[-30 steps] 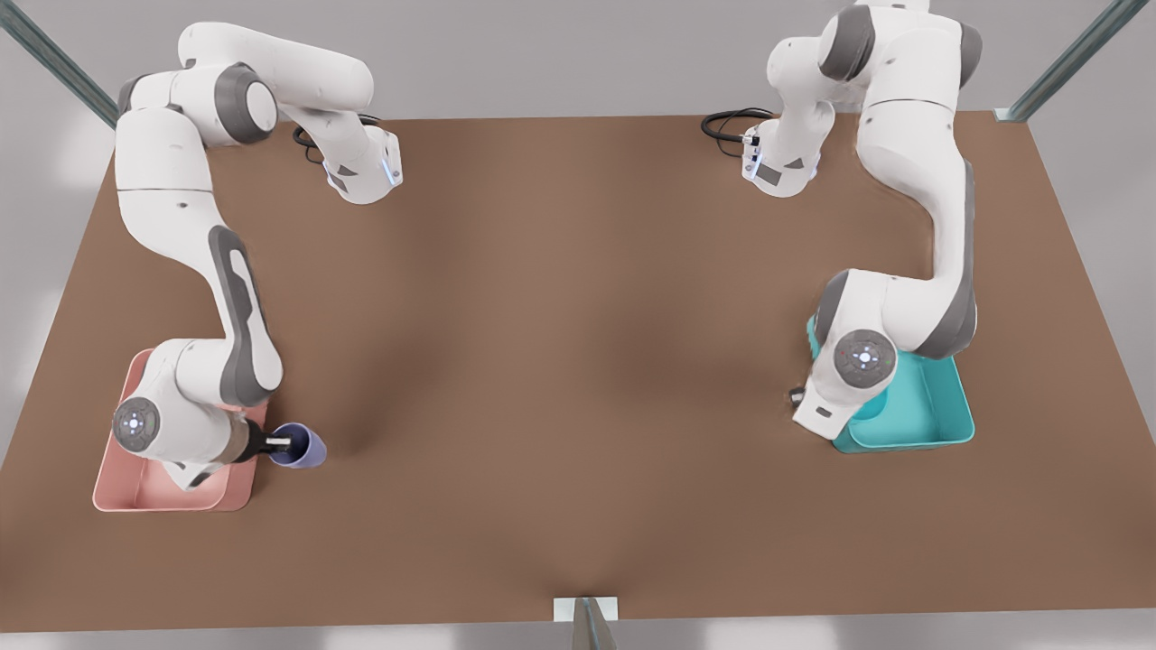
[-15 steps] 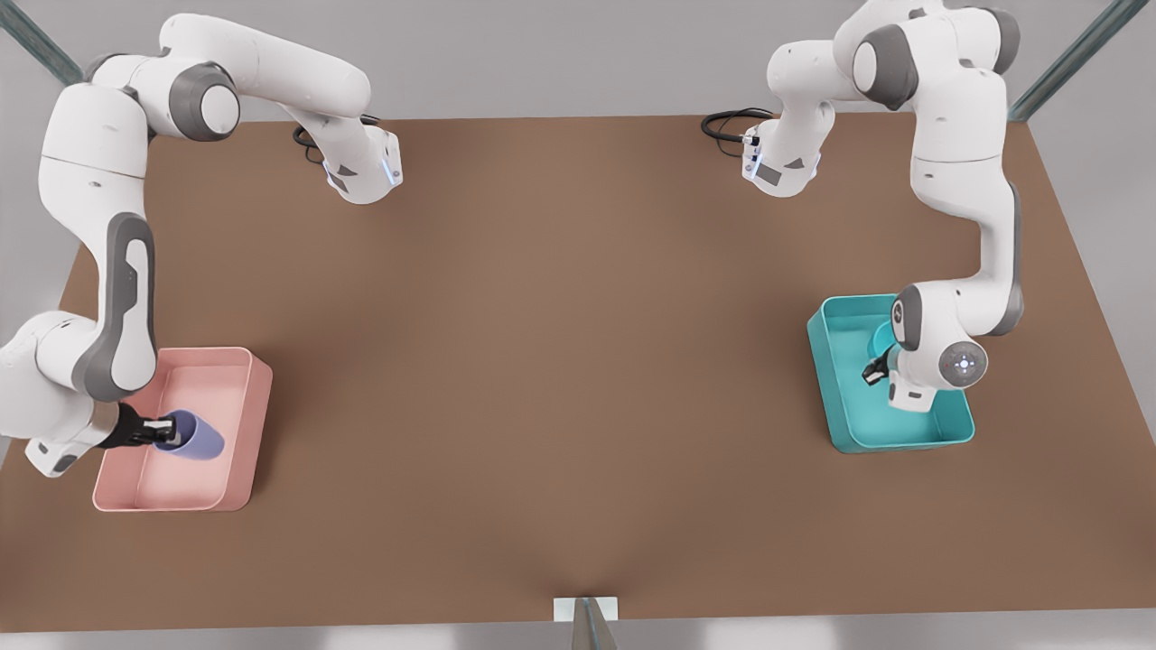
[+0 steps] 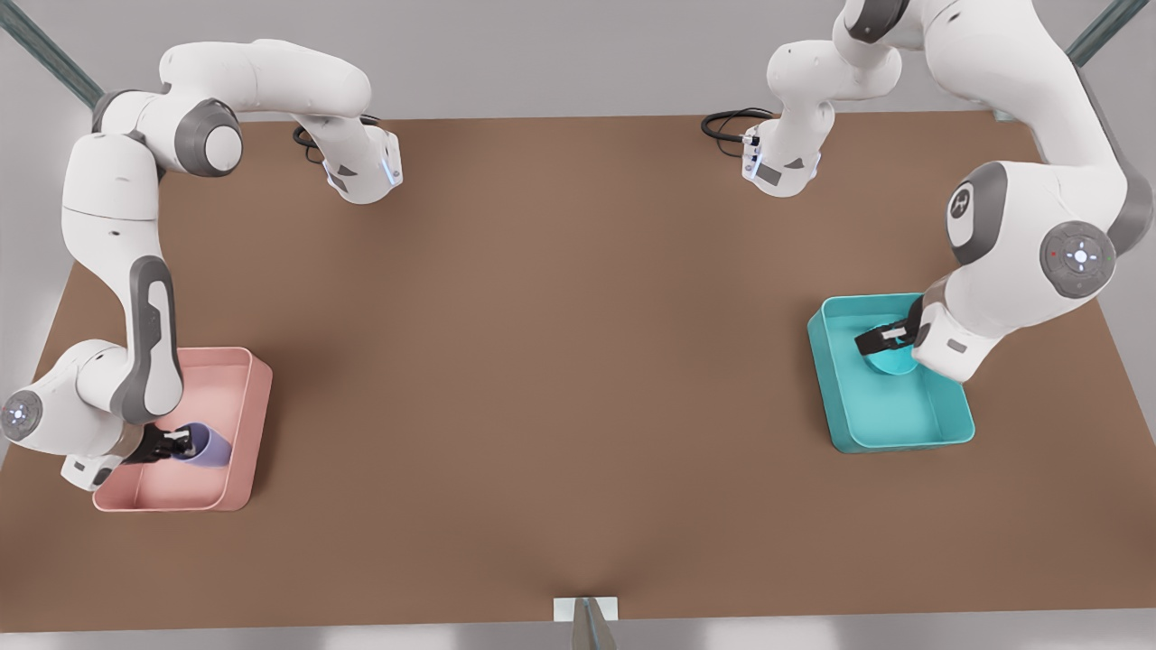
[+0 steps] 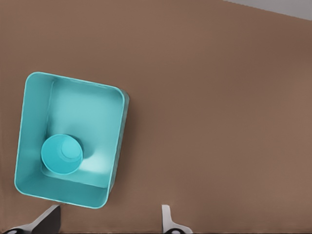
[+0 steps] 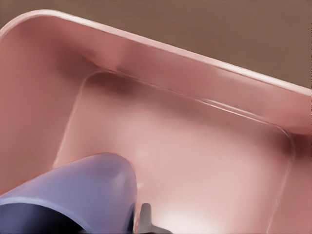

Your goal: Put the bowls and cups in different boxes

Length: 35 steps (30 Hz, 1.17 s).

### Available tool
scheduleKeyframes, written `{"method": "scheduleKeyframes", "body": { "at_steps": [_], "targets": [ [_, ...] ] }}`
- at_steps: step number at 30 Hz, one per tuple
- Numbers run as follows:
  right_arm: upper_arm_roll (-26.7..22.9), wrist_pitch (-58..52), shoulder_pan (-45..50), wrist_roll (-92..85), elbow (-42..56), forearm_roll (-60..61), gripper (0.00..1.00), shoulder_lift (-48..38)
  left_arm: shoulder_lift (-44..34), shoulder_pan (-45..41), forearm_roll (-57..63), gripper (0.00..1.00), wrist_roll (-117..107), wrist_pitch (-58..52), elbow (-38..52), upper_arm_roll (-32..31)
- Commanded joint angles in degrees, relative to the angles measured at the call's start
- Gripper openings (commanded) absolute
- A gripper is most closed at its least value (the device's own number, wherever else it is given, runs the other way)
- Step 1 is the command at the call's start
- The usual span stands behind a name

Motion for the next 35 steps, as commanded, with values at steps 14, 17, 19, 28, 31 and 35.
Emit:
{"method": "scheduleKeyframes", "body": {
  "at_steps": [14,17,19,28,31,35],
  "targets": [
    [0.9,-13.9,1.2,-5.8,-0.1,0.7,0.99,-10.9,0.0,0.0,-2.7,1.00,17.2,-13.3,-0.1,0.0],
    [0.9,-29.0,5.1,9.6,2.1,0.2,0.99,-17.9,0.1,1.0,-2.5,1.00,17.3,-13.3,-0.1,0.0],
    [0.8,-38.6,10.5,28.0,6.3,0.0,1.00,-19.3,0.1,1.0,-2.3,1.00,17.5,-13.2,-0.2,0.0],
    [0.9,-43.7,15.8,34.6,-5.3,0.3,1.00,-40.6,-0.3,3.2,-2.6,1.00,17.3,-15.8,-0.2,0.0],
    [0.8,-45.2,15.7,34.5,-5.6,0.3,1.00,-41.4,-0.3,3.7,-2.5,1.00,17.3,-15.8,-0.2,0.0],
    [0.8,-45.5,15.7,34.6,-5.6,0.3,1.00,-41.9,-0.3,3.7,-2.5,1.00,17.2,-15.7,-0.2,0.0]
  ]
}}
